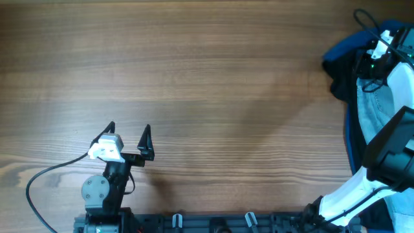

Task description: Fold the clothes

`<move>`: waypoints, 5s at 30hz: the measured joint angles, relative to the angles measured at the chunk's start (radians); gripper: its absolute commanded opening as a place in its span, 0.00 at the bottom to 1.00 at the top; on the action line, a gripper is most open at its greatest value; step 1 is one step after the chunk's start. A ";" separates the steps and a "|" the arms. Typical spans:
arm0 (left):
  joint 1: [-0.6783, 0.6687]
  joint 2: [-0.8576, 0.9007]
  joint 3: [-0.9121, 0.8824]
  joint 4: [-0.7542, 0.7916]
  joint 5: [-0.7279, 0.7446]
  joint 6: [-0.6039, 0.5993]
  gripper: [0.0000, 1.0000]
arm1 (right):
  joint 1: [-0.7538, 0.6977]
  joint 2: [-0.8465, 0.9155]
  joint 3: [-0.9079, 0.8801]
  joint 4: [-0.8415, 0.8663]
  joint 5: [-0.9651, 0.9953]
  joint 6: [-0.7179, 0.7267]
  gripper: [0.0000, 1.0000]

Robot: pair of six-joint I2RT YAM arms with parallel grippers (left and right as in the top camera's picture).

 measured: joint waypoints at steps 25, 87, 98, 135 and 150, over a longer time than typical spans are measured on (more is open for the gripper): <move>0.000 0.000 0.000 0.000 0.000 0.000 1.00 | 0.000 0.017 0.000 0.000 0.165 -0.058 0.50; 0.000 0.000 0.000 0.000 0.000 0.000 1.00 | -0.026 0.006 0.000 -0.120 -0.034 -0.045 0.66; 0.000 0.000 0.000 0.000 0.000 0.000 1.00 | -0.027 -0.494 0.002 -0.459 0.087 0.258 1.00; 0.000 0.000 0.000 0.011 -0.025 0.000 1.00 | -0.170 -0.772 -0.441 -0.625 0.194 0.794 1.00; 0.001 0.068 -0.004 0.282 0.258 -0.145 1.00 | -0.170 -0.772 -0.452 -0.541 0.156 0.798 1.00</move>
